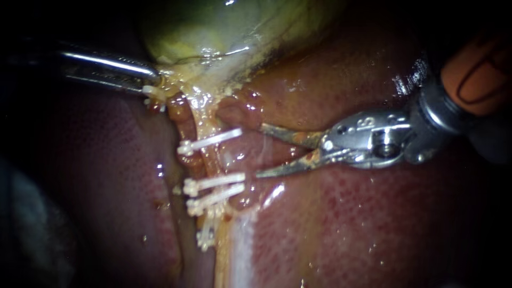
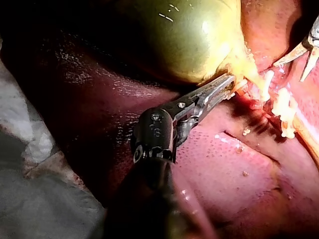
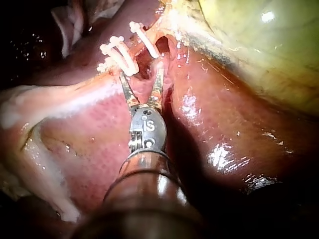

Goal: Go to the cutting position right tube

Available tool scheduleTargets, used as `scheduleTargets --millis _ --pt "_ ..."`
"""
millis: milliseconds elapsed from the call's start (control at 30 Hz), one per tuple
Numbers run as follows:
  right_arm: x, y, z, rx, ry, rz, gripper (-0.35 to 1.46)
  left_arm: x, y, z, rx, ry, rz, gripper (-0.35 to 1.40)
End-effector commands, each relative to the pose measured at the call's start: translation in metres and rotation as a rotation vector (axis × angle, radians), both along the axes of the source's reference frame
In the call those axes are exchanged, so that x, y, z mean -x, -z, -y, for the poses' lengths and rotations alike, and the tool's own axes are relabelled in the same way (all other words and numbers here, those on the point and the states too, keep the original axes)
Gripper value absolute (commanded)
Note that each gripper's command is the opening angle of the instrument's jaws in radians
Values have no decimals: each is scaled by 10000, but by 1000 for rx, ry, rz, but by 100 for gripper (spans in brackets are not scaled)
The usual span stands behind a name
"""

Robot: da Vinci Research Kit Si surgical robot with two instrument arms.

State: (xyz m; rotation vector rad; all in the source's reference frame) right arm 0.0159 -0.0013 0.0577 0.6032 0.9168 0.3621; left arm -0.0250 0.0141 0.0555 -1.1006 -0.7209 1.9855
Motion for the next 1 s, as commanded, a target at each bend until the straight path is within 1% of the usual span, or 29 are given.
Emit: scheduleTargets --millis 33,100,300,367,400,567,733,833,1000 --pt "-1 -2 2 -12 4 -1 130 0 1 0 0 1 0 -35" --pt "-4 -5 5 -33 10 -1 130 0 1 0 0 1 0 -35" --pt "-20 -12 8 -110 8 -48 130 0 0 1 1 1 -1 -35" --pt "-26 -13 9 -133 3 -70 130 0 0 1 1 1 -1 -35" --pt "-29 -13 9 -143 3 -73 130 0 0 1 1 1 -1 -35" --pt "-45 -19 12 -148 11 -83 130 0 1 1 1 1 -1 -35" --pt "-57 -28 16 -147 10 -84 130 0 1 1 1 1 -1 -35" --pt "-60 -31 16 -150 6 -98 130 0 1 1 1 2 -1 -35" --pt "-67 -33 14 -173 4 -141 130 0 1 1 1 2 -1 -35"
